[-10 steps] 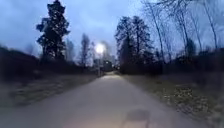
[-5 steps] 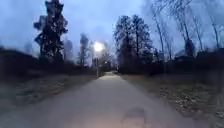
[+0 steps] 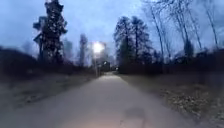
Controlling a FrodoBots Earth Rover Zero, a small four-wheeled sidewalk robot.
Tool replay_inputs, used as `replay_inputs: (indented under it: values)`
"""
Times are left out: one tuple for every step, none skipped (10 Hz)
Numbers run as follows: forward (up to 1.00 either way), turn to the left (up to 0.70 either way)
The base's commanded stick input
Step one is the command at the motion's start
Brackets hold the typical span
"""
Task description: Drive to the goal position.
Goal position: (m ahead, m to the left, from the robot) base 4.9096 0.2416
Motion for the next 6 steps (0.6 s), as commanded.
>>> replay_inputs:
  values:
    - [1.0,0.0]
    - [1.0,0.0]
    - [1.0,0.0]
    - [1.0,0.0]
    - [1.0,0.0]
    - [1.0,0.0]
